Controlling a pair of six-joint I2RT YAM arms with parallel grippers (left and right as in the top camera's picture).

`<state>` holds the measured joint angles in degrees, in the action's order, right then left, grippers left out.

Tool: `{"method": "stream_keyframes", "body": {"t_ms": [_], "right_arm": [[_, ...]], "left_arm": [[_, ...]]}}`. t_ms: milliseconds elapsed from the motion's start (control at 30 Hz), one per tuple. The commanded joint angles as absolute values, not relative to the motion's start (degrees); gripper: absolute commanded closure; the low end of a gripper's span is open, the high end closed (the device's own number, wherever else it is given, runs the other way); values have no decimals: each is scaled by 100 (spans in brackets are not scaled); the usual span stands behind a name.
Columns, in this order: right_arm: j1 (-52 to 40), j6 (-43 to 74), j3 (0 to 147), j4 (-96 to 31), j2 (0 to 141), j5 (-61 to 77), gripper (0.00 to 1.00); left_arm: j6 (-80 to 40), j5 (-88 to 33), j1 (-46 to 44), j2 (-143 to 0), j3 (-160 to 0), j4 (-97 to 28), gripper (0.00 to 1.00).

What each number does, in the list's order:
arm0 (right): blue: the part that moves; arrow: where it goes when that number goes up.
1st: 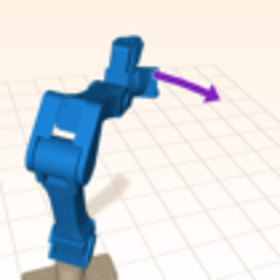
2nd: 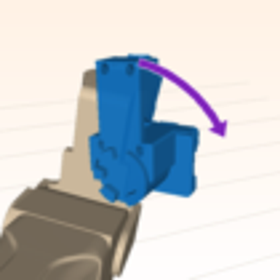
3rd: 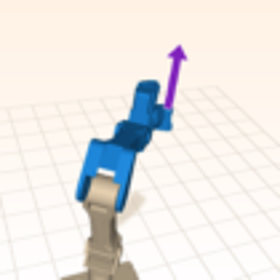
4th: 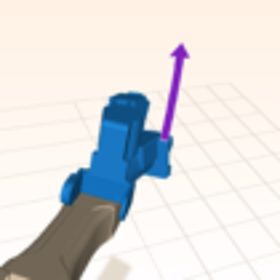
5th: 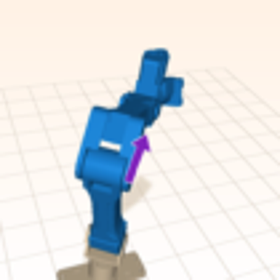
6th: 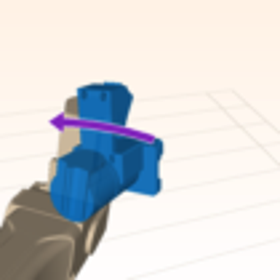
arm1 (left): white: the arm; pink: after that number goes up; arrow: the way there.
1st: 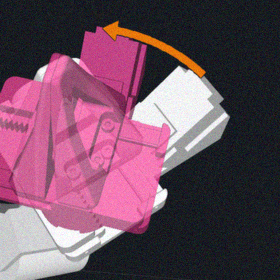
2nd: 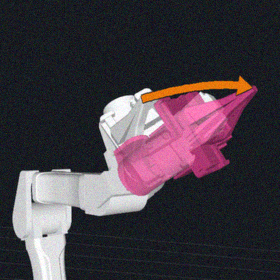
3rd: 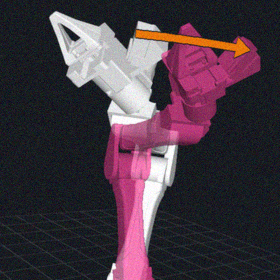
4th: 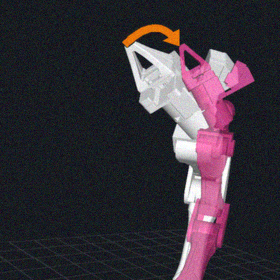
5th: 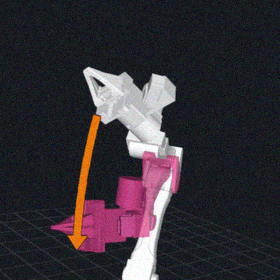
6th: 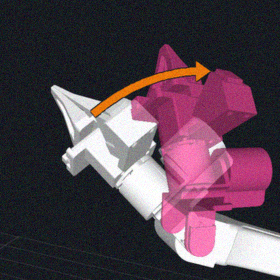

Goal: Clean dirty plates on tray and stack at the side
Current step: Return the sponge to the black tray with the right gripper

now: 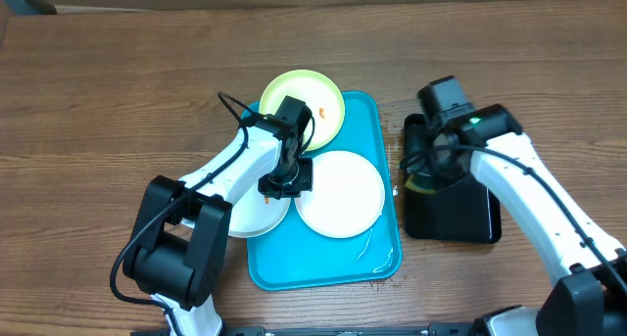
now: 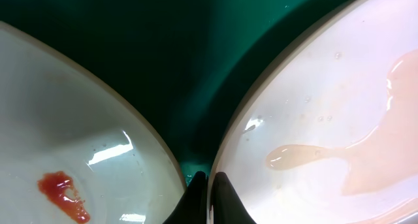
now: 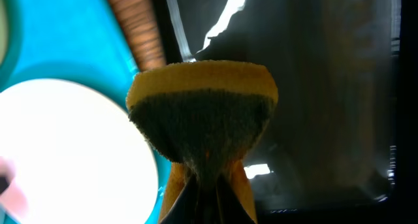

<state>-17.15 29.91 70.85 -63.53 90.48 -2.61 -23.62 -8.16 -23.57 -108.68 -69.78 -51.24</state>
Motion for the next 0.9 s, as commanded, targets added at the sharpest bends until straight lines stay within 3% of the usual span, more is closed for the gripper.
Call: {"method": "stream_keyframes", "body": {"t_ms": [0,367,567,633,733,867], "right_arm": [[-1315,2952,6764,-6178,9013,-403,94],[-705,2661,5544,-4932,9013,-51,84],[-701,2320,5647,-5028,9004,429,75],[-698,2132,5808,-5148,8962,622,73],[-698,2003,6093,-5374,8796,751,72],[-692,1944,6479,-5682,8495,762,66]], "left_arm": [[-2259,-720,-2316,-10971,-7030,-5085,96],[-2067,-954,-2366,-10980,-7028,-4687,90],[-2049,-860,-2379,-10984,-7022,-4646,90],[-1942,-858,-2405,-10993,-7022,-4630,96],[-1691,-941,-2443,-10978,-7057,-4685,96],[-1411,-897,-2443,-10910,-7741,-5476,96]]}}
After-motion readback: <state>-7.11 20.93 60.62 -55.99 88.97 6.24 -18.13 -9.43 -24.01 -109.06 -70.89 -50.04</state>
